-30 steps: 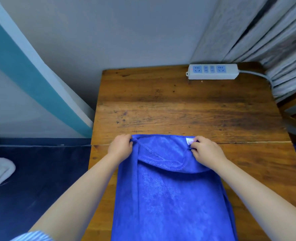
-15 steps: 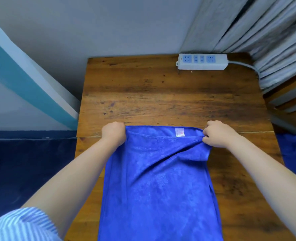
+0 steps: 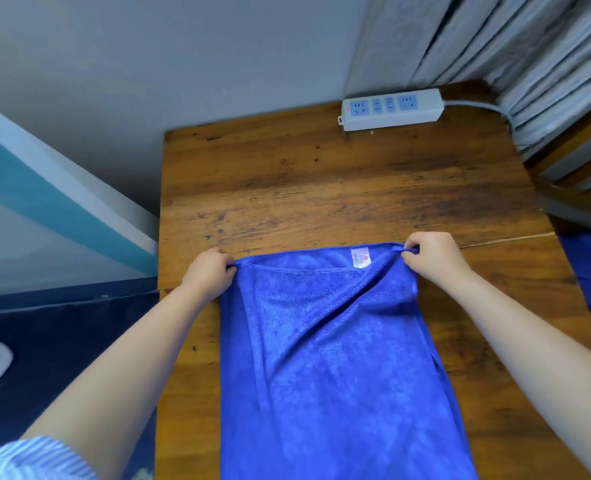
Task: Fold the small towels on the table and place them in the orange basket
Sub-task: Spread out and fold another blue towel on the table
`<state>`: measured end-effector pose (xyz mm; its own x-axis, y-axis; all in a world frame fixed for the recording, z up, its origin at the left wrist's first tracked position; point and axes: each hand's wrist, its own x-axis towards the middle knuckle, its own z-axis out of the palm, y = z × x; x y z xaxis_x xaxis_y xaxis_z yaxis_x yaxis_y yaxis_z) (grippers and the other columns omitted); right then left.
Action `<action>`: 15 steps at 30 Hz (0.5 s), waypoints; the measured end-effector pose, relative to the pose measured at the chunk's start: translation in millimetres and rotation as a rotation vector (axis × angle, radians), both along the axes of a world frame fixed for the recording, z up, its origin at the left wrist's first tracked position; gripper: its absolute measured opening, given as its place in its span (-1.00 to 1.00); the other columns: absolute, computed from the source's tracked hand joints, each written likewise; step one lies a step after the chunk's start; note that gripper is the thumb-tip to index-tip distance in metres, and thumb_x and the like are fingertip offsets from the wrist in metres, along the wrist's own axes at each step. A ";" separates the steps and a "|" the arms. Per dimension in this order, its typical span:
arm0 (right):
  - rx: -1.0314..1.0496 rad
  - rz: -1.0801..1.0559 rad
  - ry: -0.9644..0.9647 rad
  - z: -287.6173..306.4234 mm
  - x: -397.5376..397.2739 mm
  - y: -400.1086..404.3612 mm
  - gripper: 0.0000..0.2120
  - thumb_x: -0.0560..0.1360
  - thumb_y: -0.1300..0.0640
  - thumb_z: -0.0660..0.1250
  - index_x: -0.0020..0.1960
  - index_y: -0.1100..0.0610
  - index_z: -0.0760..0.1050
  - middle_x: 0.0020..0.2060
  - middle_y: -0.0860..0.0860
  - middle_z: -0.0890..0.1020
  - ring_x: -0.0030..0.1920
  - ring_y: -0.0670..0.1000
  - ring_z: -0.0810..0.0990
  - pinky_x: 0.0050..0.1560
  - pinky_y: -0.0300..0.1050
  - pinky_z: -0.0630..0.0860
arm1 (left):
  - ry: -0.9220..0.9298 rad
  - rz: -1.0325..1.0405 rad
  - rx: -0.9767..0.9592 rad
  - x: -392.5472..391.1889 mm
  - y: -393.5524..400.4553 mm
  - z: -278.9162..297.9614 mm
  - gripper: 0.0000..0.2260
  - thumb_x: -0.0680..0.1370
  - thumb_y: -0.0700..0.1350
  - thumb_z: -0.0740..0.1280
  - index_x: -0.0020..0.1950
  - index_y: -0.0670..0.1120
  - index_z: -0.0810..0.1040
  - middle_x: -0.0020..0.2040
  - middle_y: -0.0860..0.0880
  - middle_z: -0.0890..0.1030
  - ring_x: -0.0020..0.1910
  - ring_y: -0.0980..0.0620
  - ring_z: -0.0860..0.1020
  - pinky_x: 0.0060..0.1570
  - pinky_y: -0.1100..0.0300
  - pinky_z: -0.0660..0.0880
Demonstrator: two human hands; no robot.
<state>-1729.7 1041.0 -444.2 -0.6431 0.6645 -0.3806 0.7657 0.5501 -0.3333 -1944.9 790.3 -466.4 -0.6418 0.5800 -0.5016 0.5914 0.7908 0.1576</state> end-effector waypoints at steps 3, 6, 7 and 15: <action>-0.009 -0.026 -0.036 5.2 -1.9 -0.1 -0.85 0.46 0.25 0.26 -0.04 0.28 0.56 -0.06 0.22 0.62 -0.09 0.14 0.51 -0.16 -0.19 0.31 | -0.034 -0.016 -0.049 -3.3 5.0 4.9 -0.77 0.58 -0.19 0.19 0.11 -0.21 0.60 0.09 -0.20 0.60 0.16 -0.16 0.47 0.01 0.13 0.40; -0.006 -0.030 -0.077 9.1 -3.0 0.3 -0.85 0.45 0.24 0.28 -0.05 0.28 0.56 -0.06 0.21 0.62 -0.13 0.10 0.46 -0.16 -0.21 0.30 | -0.070 -0.005 -0.067 -4.7 10.1 8.8 -0.77 0.57 -0.21 0.19 0.08 -0.24 0.61 0.08 -0.21 0.62 0.15 -0.17 0.46 -0.01 0.17 0.36; 0.003 -0.033 -0.086 10.4 -2.6 0.5 -0.85 0.45 0.24 0.29 -0.05 0.28 0.57 -0.05 0.21 0.62 -0.11 0.11 0.48 -0.16 -0.22 0.30 | -0.079 -0.002 -0.058 -3.7 11.7 9.3 -0.78 0.57 -0.22 0.20 0.07 -0.26 0.61 0.08 -0.23 0.62 0.16 -0.17 0.46 -0.01 0.18 0.35; 0.029 -0.029 -0.117 16.4 -6.8 4.3 -0.82 0.48 0.24 0.28 -0.01 0.25 0.63 -0.03 0.16 0.65 0.03 0.11 0.57 -0.08 -0.20 0.40 | -0.177 0.346 0.108 -1.2 12.2 7.7 -0.84 0.52 -0.19 0.31 -0.06 -0.24 0.64 -0.14 -0.25 0.58 -0.10 -0.18 0.49 -0.18 0.22 0.28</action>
